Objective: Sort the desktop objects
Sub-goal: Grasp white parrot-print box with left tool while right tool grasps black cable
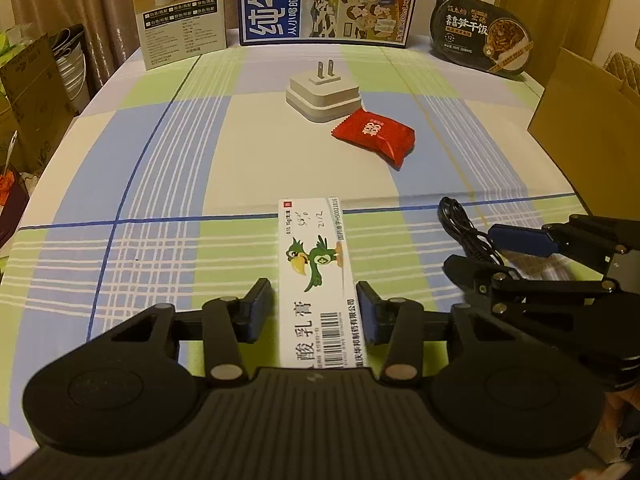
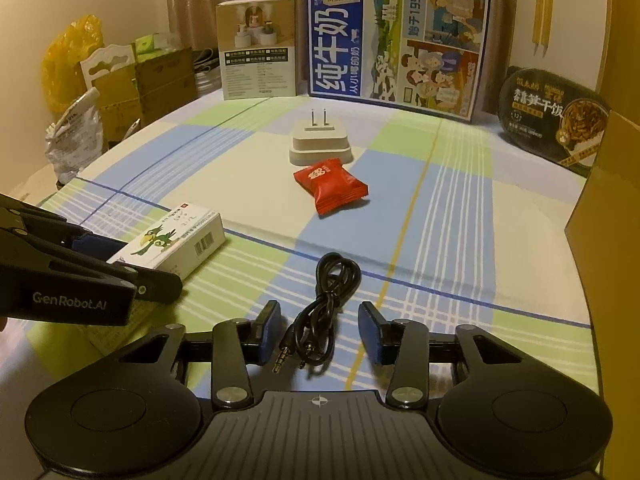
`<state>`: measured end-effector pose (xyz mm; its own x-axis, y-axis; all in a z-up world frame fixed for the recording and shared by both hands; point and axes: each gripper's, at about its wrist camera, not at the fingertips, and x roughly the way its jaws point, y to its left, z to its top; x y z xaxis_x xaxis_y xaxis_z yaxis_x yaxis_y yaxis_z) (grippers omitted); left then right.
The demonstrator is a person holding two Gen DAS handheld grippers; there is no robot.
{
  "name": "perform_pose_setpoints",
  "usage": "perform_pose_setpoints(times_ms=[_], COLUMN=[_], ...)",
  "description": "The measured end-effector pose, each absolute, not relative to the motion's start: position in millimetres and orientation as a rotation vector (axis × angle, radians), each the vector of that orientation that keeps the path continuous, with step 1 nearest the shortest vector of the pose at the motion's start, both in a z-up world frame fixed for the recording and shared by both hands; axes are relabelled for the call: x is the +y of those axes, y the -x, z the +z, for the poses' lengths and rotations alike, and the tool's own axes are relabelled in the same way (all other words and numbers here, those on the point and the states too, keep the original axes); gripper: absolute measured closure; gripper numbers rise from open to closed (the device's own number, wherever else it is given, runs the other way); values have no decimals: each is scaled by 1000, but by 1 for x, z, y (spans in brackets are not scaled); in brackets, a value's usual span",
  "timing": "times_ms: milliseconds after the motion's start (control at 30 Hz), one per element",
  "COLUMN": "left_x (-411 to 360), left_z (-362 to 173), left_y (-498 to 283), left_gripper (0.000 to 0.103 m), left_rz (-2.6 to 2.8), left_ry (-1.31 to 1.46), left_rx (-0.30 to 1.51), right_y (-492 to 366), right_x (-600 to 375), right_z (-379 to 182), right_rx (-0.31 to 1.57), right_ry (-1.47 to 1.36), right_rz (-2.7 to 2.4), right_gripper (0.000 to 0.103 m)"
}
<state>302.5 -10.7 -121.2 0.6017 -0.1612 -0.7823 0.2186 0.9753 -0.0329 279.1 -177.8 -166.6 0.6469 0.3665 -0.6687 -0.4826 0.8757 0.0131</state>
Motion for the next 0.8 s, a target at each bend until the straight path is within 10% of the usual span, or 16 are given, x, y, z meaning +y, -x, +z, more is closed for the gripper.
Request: perform_pose_setpoints(times_ms=[367,800], left_x=[-9,-19], left_z=[-122,-117], left_y=[-301,-292], left_gripper=[70,70], left_rz=[-228,-284], left_ry=[-70,-84], left_rx=[892,916], right_y=[-276,-257], right_x=[-174,-193], right_z=[-167,-151], right_rx=[708,721], right_ry=[190,137], right_rz=[493,455], right_gripper=[89,91])
